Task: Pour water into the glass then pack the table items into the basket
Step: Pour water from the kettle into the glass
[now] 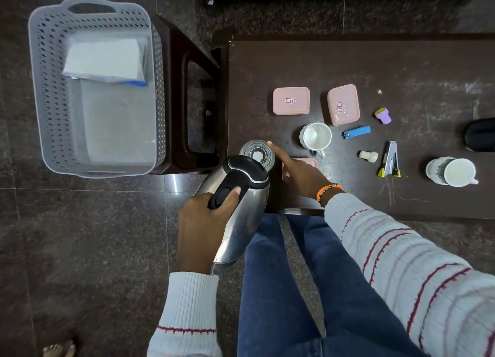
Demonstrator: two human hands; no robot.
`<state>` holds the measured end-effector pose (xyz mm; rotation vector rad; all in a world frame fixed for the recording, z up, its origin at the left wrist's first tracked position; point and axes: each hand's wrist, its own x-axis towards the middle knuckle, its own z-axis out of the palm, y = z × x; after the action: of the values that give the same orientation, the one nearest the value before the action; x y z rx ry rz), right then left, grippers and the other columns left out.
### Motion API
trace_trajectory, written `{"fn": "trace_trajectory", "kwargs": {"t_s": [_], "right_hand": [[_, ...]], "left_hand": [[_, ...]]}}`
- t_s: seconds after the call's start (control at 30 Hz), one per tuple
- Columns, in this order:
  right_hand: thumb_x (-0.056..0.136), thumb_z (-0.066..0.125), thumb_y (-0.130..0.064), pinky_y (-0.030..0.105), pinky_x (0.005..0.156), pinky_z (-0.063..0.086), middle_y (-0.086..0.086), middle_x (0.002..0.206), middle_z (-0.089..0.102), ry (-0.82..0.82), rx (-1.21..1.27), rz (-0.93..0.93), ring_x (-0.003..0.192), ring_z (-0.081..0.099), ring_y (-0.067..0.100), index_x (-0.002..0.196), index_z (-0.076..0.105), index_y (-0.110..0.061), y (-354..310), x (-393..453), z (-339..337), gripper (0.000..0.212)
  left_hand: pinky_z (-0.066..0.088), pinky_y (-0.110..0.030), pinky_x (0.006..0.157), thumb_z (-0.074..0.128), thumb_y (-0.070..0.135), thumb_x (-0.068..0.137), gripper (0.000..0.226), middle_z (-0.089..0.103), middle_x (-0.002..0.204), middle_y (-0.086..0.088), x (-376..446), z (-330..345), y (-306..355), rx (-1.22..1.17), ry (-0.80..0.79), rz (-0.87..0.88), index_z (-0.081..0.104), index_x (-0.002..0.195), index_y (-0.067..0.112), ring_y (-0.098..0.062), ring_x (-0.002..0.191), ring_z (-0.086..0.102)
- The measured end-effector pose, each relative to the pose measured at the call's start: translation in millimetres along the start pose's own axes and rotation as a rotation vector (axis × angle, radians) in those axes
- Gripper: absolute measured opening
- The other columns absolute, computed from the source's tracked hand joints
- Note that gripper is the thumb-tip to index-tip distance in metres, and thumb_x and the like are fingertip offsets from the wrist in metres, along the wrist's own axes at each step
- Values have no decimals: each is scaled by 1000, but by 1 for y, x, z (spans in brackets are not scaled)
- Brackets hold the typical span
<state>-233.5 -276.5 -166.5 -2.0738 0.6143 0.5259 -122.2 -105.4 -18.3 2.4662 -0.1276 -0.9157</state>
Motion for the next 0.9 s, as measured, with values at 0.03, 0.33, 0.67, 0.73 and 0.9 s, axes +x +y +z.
{"fn": "trace_trajectory", "kwargs": {"t_s": [0.03, 0.33, 0.67, 0.73, 0.9], "right_hand": [[82, 48, 4, 41, 75, 53, 20, 83, 66, 0, -3, 1, 74, 63, 29, 149, 6, -26, 0, 0, 1, 84], [81, 48, 2, 34, 70, 50, 15, 82, 67, 25, -26, 4, 73, 63, 27, 148, 6, -28, 2, 1, 2, 84], [81, 48, 2, 35, 67, 51, 17, 81, 65, 5, 4, 22, 70, 62, 26, 148, 3, -32, 4, 3, 5, 87], [82, 48, 2, 33, 65, 48, 18, 83, 66, 4, 11, 27, 69, 61, 25, 148, 3, -31, 4, 3, 6, 86], [84, 47, 2, 38, 74, 51, 18, 85, 66, 5, 27, 23, 69, 58, 22, 149, 2, -28, 2, 3, 6, 84]], "left_hand": [[36, -28, 47, 64, 55, 72, 60, 47, 47, -16, 1, 1, 0, 11, 0, 0, 46, 51, 2, -14, 43, 39], [39, -23, 49, 73, 49, 64, 45, 56, 48, -2, 4, 6, 1, 103, 30, -34, 56, 54, 8, -18, 49, 54], [39, -21, 49, 73, 49, 65, 42, 59, 50, 0, 2, 7, 4, 111, 30, -52, 57, 54, 12, -16, 51, 58], [41, -23, 53, 72, 51, 65, 42, 58, 51, 1, 2, 8, 7, 127, 26, -60, 56, 55, 13, -18, 54, 59], [57, -38, 71, 70, 54, 66, 43, 66, 66, -9, 0, 11, 12, 167, 20, -56, 61, 64, 12, -30, 72, 67]]}}
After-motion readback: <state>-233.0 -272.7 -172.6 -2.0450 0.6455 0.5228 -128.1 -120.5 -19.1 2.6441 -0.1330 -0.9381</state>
